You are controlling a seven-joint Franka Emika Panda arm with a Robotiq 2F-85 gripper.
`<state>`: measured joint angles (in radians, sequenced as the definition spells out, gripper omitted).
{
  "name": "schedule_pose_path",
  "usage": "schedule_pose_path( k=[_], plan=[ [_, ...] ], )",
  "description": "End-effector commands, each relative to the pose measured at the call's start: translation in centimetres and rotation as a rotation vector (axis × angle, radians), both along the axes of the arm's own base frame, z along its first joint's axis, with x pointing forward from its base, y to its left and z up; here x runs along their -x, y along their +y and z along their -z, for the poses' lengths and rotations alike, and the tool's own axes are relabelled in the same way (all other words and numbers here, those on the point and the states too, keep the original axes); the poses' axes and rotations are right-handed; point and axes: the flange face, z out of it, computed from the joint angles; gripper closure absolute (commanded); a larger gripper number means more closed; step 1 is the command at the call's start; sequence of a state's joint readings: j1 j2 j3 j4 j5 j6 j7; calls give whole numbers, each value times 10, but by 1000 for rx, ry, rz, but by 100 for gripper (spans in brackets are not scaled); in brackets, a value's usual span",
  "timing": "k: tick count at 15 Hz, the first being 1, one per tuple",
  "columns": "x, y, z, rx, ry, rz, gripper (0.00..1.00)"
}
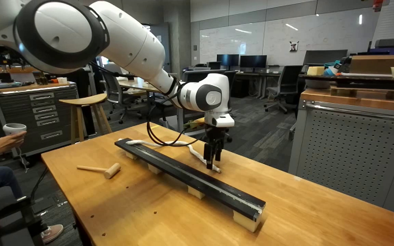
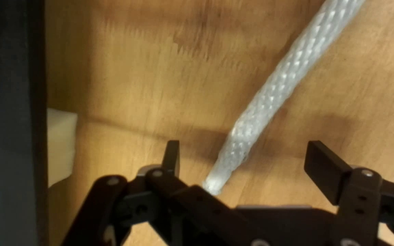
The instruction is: Straighten the top on the platform
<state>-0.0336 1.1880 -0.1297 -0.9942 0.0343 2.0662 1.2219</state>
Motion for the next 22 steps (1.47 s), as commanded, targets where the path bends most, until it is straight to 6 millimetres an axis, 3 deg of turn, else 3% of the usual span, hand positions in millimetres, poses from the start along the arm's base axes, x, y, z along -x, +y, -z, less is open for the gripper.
schedule_pose_path(
  k=[1,2,10,17,22],
  plan=[
    [-5,2,11,-22,12,-1,30],
    [-5,2,13,-22,16,-1,33],
    [-9,0,6,-10,6,10,97],
    [-5,-1,-7,-5,18,-13,97],
    [0,4,-45,-3,78,-117,97]
  ],
)
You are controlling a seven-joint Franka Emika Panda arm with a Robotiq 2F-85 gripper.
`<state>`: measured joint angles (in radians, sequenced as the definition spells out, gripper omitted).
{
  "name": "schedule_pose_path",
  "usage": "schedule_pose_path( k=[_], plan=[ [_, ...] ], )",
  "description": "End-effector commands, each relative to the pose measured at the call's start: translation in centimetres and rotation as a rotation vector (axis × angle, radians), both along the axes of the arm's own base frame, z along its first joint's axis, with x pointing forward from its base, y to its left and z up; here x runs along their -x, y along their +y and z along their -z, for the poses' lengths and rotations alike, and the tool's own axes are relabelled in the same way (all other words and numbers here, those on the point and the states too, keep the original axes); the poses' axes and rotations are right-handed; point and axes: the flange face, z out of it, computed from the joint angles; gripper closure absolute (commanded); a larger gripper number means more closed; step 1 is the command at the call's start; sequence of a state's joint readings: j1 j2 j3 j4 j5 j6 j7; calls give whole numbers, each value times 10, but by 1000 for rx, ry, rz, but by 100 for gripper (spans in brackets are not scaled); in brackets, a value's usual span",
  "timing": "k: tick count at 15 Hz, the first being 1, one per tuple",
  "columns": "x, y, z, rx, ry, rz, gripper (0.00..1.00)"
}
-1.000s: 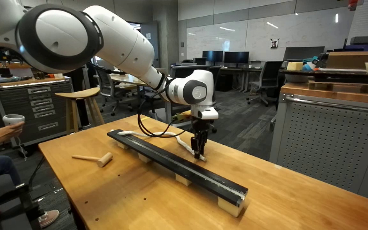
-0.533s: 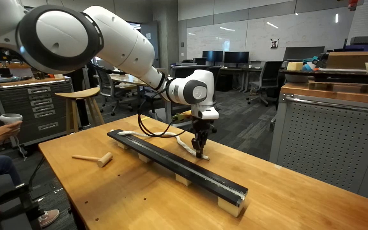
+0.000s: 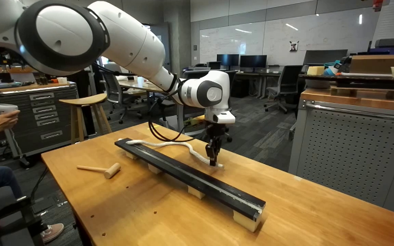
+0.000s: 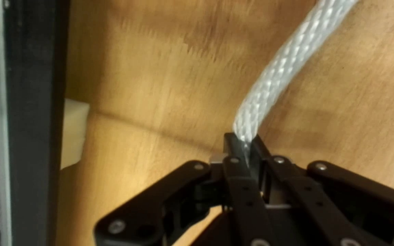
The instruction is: Straighten the top on the platform
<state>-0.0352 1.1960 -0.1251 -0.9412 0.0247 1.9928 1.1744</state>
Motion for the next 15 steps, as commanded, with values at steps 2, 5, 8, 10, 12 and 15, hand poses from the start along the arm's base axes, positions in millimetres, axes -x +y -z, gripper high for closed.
schedule_pose_path(
  k=[2,5,8,10,12,15],
  plan=[
    [5,4,-53,20,65,-101,97],
    [6,4,-83,61,84,-133,97],
    [8,1,-107,100,86,-144,97],
    [11,-3,-120,133,90,-138,97],
    [18,-8,-129,168,103,-141,97],
    [30,-15,-139,198,126,-156,97]
  ],
)
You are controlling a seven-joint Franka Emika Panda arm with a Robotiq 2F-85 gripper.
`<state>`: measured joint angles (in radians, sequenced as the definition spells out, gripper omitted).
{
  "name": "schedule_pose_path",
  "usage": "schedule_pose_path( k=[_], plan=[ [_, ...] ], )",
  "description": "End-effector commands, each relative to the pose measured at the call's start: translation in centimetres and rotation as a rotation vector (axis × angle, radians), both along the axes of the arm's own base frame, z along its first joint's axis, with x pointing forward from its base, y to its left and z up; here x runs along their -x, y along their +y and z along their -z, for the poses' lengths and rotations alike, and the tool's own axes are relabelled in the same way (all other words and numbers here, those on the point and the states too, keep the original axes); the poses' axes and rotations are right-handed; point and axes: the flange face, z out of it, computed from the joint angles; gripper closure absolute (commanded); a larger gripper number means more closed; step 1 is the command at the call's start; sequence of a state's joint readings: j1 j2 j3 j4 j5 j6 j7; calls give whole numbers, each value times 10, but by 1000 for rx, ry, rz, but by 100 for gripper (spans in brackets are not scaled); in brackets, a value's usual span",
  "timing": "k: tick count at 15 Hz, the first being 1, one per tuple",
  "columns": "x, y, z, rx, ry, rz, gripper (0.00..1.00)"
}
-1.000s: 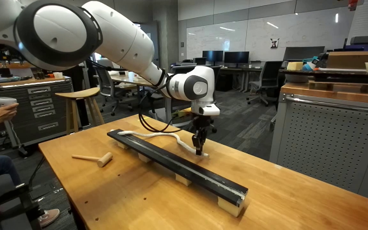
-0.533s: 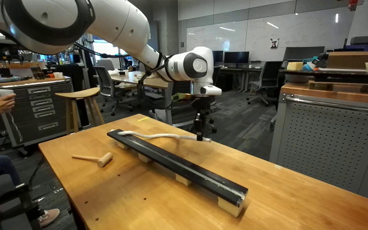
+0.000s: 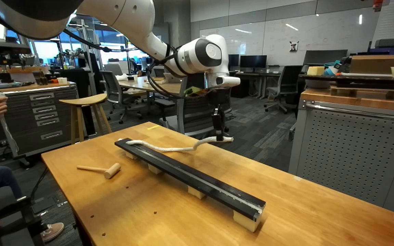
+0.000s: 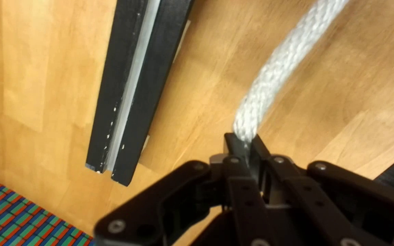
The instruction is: Straighten the top on the platform
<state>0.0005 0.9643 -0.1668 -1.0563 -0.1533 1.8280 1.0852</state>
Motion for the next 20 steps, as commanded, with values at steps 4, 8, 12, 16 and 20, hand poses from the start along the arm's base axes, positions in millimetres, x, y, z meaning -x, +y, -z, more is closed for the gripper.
schedule_pose_path(
  k=[4,8,12,16,20],
  plan=[
    [36,-2,-35,79,36,-22,97],
    [54,3,-54,140,33,-22,97],
    [79,2,-64,204,34,-13,97],
    [103,-6,-67,244,-10,22,97],
    [125,-10,-69,262,-70,63,97]
  ],
)
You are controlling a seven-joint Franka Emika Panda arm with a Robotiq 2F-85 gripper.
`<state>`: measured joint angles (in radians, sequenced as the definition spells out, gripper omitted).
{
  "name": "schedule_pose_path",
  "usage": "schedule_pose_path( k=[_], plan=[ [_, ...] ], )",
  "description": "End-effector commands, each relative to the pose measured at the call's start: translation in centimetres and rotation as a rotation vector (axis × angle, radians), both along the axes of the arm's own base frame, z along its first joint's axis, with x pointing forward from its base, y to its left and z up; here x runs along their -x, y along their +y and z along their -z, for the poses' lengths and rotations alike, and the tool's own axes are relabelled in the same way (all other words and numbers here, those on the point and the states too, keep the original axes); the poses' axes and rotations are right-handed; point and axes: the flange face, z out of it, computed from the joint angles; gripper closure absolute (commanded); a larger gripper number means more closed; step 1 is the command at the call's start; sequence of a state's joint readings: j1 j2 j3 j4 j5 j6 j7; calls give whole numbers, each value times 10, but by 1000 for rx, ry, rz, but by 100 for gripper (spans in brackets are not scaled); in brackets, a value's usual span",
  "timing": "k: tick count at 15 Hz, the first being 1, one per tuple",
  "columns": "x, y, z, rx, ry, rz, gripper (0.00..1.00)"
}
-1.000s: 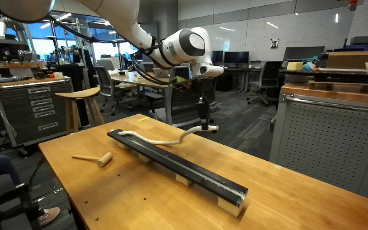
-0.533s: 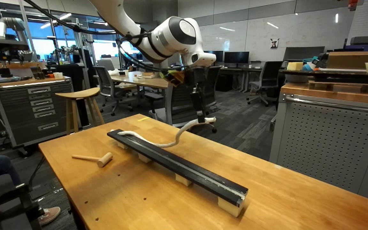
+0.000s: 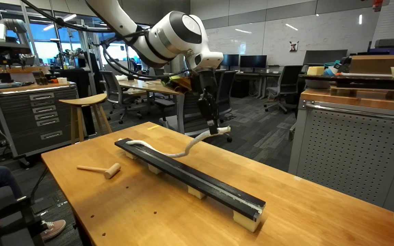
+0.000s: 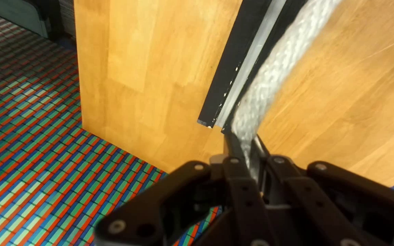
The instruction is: Straighten the top on the platform
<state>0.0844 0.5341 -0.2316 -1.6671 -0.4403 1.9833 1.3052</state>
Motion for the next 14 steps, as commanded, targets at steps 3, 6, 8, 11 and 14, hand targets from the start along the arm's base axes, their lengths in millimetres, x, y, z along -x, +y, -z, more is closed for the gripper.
schedule_pose_path(
  k=[3,6,8,11,14],
  plan=[
    [39,8,-15,38,-31,-8,97],
    [57,26,-15,17,36,-77,97],
    [69,39,-16,-3,56,-120,97],
    [83,63,-23,-31,54,-183,97],
    [73,70,-13,-50,52,-172,89]
  ],
)
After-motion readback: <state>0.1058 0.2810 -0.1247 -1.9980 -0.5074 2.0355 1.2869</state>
